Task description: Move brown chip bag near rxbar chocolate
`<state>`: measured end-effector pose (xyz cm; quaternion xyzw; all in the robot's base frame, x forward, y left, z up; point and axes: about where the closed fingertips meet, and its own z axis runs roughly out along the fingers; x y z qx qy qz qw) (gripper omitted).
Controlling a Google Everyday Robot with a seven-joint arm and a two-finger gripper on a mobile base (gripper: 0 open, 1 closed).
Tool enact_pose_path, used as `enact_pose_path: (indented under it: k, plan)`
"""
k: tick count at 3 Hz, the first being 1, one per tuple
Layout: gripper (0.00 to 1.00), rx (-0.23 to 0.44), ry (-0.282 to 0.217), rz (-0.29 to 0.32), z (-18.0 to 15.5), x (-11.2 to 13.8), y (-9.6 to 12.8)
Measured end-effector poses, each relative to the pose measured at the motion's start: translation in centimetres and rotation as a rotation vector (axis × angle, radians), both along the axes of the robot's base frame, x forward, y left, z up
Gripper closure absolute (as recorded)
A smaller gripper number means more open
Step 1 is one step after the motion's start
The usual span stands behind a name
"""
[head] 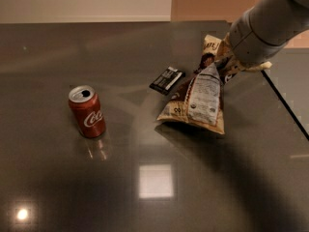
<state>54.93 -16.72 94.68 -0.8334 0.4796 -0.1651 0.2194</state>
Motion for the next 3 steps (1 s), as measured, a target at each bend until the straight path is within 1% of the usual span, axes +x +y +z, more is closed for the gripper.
enact_pose_path:
  k: [1, 2, 3]
  plan:
    - [0.84, -0.015, -0.031, 0.058, 0.4, 2.2, 0.1]
    - [0.61, -0.011, -0.065, 0.066, 0.8, 4.0, -0.4]
    - [0.37, 0.010, -0.094, 0.053, 0.9, 5.5, -0.4]
